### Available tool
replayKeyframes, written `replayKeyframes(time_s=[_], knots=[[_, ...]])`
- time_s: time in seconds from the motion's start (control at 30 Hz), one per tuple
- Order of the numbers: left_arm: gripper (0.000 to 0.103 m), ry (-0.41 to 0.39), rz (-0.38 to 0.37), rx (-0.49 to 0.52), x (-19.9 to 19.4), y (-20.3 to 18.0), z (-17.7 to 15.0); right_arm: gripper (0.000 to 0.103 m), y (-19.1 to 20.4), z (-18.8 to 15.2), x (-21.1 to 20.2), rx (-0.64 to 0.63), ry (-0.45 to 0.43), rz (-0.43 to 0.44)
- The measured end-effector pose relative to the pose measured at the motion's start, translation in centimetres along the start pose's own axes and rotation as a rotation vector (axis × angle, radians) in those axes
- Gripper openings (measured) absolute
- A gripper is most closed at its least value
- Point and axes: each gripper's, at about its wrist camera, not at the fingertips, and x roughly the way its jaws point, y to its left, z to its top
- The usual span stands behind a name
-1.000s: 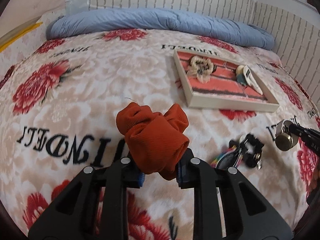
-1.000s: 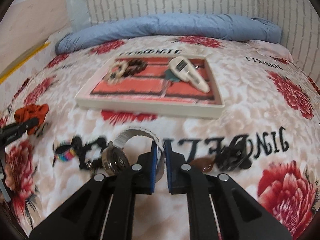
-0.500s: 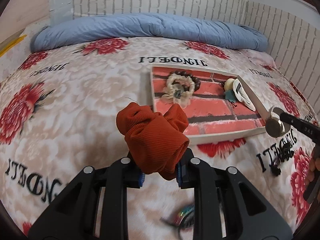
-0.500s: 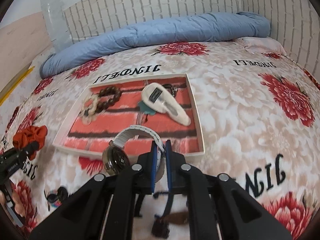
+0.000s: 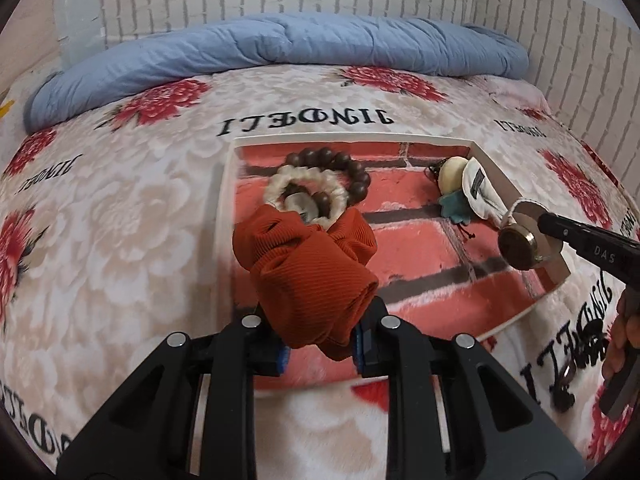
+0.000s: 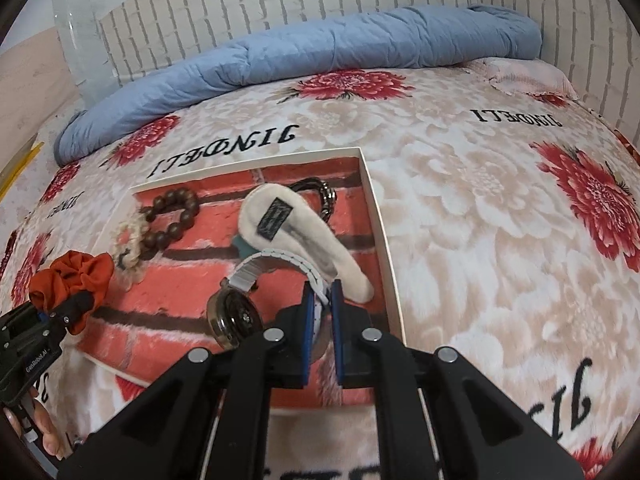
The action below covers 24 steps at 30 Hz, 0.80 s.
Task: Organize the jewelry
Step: 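Carry the scrunchie and watch over the tray and lower them inside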
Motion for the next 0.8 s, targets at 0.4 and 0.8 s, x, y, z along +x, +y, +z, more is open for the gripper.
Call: replayKeyframes(time_s=[0.4, 0.8], knots=[[0.022, 0.019, 0.001, 0.032, 3.3, -1.3, 1.5, 0.009, 0.1, 0.9, 2.5, 0.008, 0.017, -0.015], [0.022, 0.051, -0.024, -0.003, 5.0, -0.7, 2.0, 0.009, 0.6, 1.3, 4.3, 0.009, 0.052, -0.032]])
